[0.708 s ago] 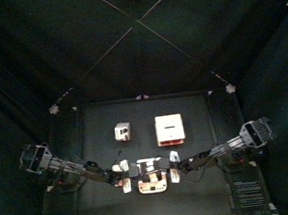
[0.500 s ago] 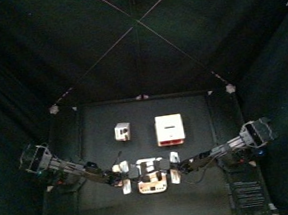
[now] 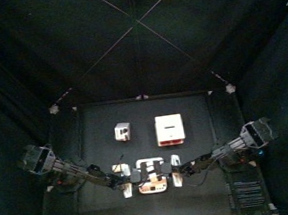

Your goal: Cut sushi roll

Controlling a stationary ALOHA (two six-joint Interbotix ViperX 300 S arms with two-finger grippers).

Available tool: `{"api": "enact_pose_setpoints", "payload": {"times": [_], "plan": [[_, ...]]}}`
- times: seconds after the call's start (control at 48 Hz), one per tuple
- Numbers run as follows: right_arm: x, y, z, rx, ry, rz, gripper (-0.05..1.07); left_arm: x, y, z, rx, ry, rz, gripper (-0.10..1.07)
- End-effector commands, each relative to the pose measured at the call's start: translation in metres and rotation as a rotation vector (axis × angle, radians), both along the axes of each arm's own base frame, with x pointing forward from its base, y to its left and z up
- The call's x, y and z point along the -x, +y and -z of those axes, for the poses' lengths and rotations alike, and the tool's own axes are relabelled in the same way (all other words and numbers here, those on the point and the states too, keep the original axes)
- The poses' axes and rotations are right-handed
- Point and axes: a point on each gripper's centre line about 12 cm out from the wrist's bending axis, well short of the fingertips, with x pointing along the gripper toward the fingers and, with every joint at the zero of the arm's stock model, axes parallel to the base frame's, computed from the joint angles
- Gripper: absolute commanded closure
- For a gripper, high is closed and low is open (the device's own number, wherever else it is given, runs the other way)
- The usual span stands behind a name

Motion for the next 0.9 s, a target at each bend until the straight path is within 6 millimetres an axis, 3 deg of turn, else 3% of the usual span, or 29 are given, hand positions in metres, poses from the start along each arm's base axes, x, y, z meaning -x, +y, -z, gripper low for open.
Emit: {"api": "enact_pose_setpoints", "payload": {"times": [0.0,0.583,0.875], "plan": [[-0.003,-0.006,-0.013,-0.012,-0.035,0.026,0.84,-0.002,-0.012,-0.014,0.011,-0.038,0.033,0.56],[-0.003,-0.006,-0.001,-0.011,-0.004,0.027,0.84,-0.001,-0.011,-0.003,-0.003,-0.005,0.025,0.56],[-0.004,-0.005,0.014,-0.011,0.039,0.035,0.84,-0.001,-0.011,0.008,-0.012,0.022,0.023,0.56]]}}
